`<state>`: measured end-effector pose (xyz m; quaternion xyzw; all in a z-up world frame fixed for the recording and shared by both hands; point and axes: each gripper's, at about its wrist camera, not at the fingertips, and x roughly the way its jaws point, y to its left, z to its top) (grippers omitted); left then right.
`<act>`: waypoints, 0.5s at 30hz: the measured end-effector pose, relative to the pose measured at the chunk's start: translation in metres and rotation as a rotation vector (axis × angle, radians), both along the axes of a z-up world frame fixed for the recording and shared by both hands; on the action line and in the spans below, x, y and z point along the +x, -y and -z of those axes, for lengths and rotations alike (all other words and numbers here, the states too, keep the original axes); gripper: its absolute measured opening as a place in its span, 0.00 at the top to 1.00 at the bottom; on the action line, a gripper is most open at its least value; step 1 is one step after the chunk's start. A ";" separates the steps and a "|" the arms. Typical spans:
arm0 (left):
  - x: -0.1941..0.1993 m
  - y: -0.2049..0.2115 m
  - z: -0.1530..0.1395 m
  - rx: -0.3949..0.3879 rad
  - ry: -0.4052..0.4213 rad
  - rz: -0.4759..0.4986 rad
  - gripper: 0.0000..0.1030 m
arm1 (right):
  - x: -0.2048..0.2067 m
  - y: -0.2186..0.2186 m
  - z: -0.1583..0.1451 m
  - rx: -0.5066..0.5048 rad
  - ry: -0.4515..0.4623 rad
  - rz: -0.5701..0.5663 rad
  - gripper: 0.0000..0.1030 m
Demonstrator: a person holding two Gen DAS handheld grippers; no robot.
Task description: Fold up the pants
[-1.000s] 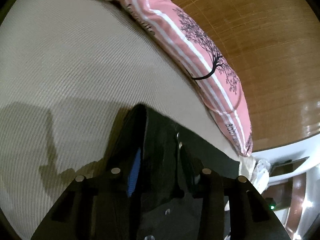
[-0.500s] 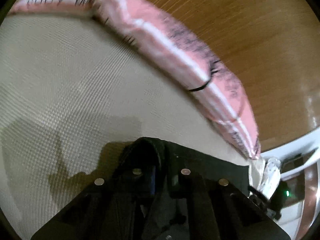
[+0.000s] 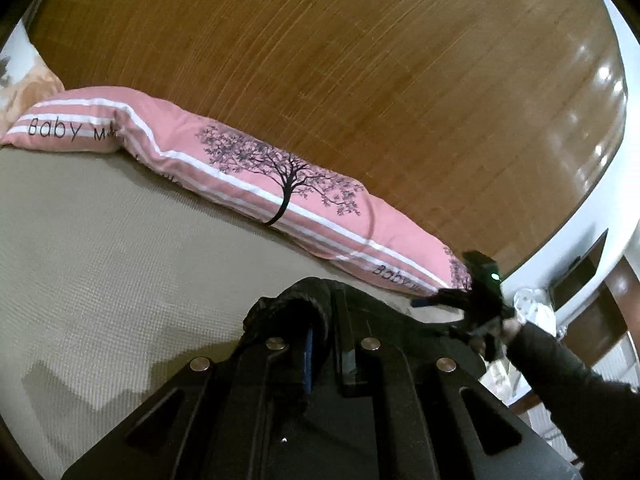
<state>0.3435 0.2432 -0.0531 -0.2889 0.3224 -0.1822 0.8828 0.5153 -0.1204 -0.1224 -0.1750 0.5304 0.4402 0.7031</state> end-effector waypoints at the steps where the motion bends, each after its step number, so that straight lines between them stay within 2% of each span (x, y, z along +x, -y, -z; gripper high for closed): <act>1: -0.002 -0.001 0.000 -0.010 0.005 0.001 0.93 | 0.007 -0.005 0.003 -0.001 -0.019 -0.026 0.15; 5: -0.004 -0.001 -0.002 -0.011 0.005 -0.007 0.93 | 0.022 -0.014 0.022 -0.009 -0.129 -0.113 0.21; 9: -0.003 -0.004 0.000 -0.011 -0.017 -0.012 0.93 | 0.021 -0.007 0.035 -0.019 -0.194 -0.170 0.39; 11: -0.002 -0.004 0.001 -0.002 -0.021 -0.010 0.93 | 0.018 0.000 0.036 -0.029 -0.193 -0.177 0.48; 12: -0.001 -0.003 0.001 0.003 -0.025 -0.011 0.93 | 0.016 0.004 0.035 -0.038 -0.183 -0.177 0.58; 14: 0.001 -0.004 0.002 0.017 -0.033 -0.015 0.93 | 0.014 0.019 0.034 -0.057 -0.170 -0.161 0.64; 15: 0.003 -0.004 0.003 0.024 -0.039 -0.017 0.93 | 0.012 0.025 0.034 -0.075 -0.162 -0.147 0.71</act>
